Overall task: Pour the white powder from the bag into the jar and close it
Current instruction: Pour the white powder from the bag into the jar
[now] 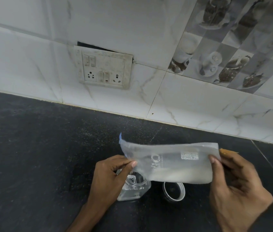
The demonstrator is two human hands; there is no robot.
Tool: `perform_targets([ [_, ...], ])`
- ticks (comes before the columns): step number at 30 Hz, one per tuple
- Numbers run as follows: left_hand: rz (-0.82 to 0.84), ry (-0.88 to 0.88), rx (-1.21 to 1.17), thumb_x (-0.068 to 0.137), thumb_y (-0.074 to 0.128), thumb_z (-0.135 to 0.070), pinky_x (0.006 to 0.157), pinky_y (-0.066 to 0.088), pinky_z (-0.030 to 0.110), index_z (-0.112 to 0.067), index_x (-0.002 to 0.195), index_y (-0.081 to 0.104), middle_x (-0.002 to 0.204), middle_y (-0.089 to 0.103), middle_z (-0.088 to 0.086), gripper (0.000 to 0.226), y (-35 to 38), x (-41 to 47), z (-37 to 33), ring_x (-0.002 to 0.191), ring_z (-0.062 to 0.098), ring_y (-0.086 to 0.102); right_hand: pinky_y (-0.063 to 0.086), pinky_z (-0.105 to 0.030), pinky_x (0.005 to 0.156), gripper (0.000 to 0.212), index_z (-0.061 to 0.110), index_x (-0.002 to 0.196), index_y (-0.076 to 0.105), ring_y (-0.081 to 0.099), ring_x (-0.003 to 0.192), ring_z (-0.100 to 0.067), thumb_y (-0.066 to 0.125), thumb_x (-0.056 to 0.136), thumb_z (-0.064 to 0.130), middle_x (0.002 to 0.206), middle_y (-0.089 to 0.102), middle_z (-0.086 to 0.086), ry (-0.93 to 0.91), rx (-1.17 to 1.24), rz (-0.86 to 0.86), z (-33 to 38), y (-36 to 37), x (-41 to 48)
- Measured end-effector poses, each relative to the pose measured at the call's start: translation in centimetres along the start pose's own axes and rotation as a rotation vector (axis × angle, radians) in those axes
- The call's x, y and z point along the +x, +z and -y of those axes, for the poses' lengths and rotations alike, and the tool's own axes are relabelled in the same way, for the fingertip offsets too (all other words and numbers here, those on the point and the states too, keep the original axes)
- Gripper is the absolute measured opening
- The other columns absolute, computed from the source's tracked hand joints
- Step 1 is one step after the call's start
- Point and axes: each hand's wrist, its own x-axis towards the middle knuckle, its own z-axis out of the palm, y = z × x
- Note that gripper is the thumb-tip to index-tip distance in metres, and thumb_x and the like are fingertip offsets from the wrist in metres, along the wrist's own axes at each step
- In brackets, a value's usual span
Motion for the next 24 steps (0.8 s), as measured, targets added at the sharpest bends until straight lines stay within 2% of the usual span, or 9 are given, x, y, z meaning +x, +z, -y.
perform_targets([
  [5, 0.004, 0.004, 0.012, 0.083, 0.075, -0.011, 0.071, 0.060, 0.031, -0.022, 0.087, 0.081, 0.081, 0.077, -0.014, 0.013, 0.15, -0.07, 0.02, 0.078, 0.005, 0.074, 0.056, -0.013, 0.079, 0.032, 0.005, 0.115, 0.063, 0.067, 0.091, 0.014, 0.073, 0.085, 0.007, 0.106, 0.067, 0.001, 0.000, 0.005, 0.004, 0.09, -0.08, 0.36],
  [12, -0.010, 0.006, -0.003, 0.081, 0.077, -0.011, 0.069, 0.060, 0.027, -0.026, 0.084, 0.080, 0.080, 0.076, -0.019, 0.015, 0.12, -0.03, -0.15, 0.075, 0.001, 0.073, 0.056, -0.014, 0.079, 0.031, 0.000, 0.113, 0.065, 0.069, 0.091, 0.009, 0.078, 0.085, 0.004, 0.105, 0.070, -0.013, 0.026, -0.002, -0.029, -0.19, -0.28, 0.19],
  [16, 0.008, 0.008, 0.002, 0.083, 0.075, -0.017, 0.072, 0.060, 0.032, -0.024, 0.088, 0.081, 0.082, 0.077, -0.016, 0.011, 0.29, -0.08, -0.12, 0.078, 0.004, 0.074, 0.056, -0.014, 0.081, 0.032, 0.003, 0.114, 0.064, 0.068, 0.093, 0.010, 0.076, 0.084, 0.006, 0.105, 0.069, -0.010, 0.008, 0.011, 0.016, -0.04, -0.11, 0.21],
  [20, 0.009, -0.001, 0.002, 0.087, 0.075, -0.020, 0.070, 0.061, 0.038, -0.020, 0.087, 0.081, 0.081, 0.077, -0.010, 0.006, 0.05, 0.04, 0.23, 0.077, 0.009, 0.074, 0.059, -0.023, 0.080, 0.028, -0.001, 0.112, 0.065, 0.070, 0.092, 0.004, 0.074, 0.087, 0.007, 0.104, 0.070, -0.013, 0.016, 0.037, -0.023, -0.30, -0.11, 0.10],
  [24, -0.007, -0.001, -0.005, 0.084, 0.076, -0.014, 0.071, 0.061, 0.036, -0.020, 0.090, 0.081, 0.083, 0.077, -0.013, 0.010, -0.07, 0.07, 0.05, 0.078, 0.006, 0.074, 0.057, -0.017, 0.081, 0.028, -0.004, 0.111, 0.065, 0.068, 0.092, 0.009, 0.073, 0.086, 0.004, 0.109, 0.068, -0.003, 0.007, 0.027, -0.007, -0.30, 0.03, 0.04],
])
